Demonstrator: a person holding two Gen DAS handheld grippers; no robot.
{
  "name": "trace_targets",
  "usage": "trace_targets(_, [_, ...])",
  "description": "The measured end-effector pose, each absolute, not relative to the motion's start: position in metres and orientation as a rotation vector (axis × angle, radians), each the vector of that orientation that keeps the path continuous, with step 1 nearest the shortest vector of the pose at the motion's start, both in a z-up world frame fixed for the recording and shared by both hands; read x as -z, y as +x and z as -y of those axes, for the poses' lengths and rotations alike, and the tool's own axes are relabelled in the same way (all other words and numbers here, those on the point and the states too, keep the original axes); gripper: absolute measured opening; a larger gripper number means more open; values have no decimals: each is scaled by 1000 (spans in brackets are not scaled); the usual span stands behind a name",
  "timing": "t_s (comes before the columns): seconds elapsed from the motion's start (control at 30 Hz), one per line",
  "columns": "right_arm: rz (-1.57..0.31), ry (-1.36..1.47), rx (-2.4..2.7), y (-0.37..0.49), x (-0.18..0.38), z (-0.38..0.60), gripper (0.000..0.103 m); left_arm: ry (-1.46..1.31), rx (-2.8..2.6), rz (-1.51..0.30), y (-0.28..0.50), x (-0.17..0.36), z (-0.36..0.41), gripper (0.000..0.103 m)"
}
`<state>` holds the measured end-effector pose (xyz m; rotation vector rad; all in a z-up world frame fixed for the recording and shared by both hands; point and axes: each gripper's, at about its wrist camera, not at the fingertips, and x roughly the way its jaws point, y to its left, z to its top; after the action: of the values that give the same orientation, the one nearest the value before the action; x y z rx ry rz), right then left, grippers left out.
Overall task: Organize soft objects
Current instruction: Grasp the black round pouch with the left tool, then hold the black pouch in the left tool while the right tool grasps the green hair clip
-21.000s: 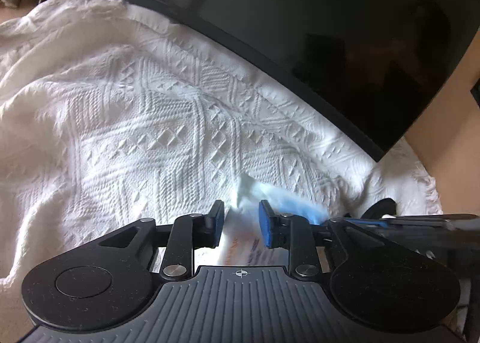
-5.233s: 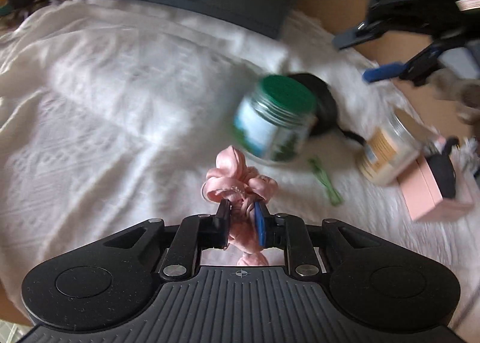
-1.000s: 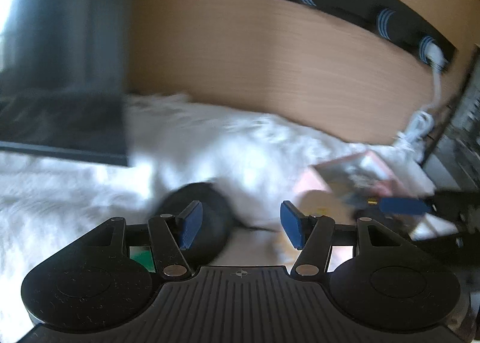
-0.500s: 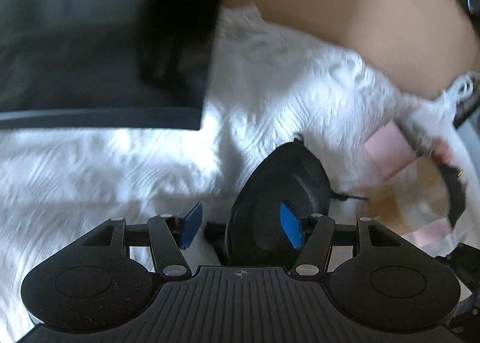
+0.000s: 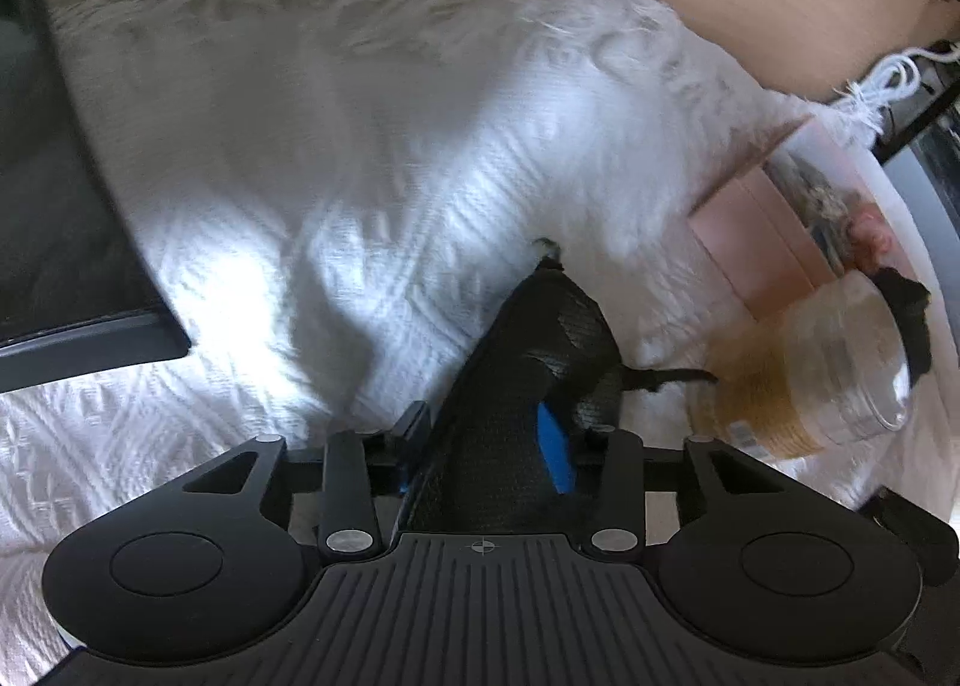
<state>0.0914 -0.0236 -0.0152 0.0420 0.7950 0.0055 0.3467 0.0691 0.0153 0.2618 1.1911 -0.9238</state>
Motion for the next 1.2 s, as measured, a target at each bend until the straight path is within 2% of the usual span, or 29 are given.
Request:
trace_targets(0.13, [-735,49,13,85,23,26,87,330,924,-1176,336,-22,-59,37])
trace_targets(0.2, [-709,55,17,81,26,27,87,360,923,-1157,329,-28,-56,36])
trace_targets(0.47, [-732,44,-33,90,27,25,103,462,957,-1130,306,-38,-31,37])
trace_targets(0.63, [-734,45,-40,91,27,24,103,545,938,-1179,304,-24,-14,47])
trace_targets(0.77, [-732,47,-41,91,27,24,103,581,952,-1193,301,-19,-6,49])
trace_targets(1.07, [-742,36,-69,92,26,27,103,567,881,-1204,293,-20,-7,42])
trace_targets(1.2, [-750,20,-78,93,26,26,103,492,872,-1191,293,-27,-17,30])
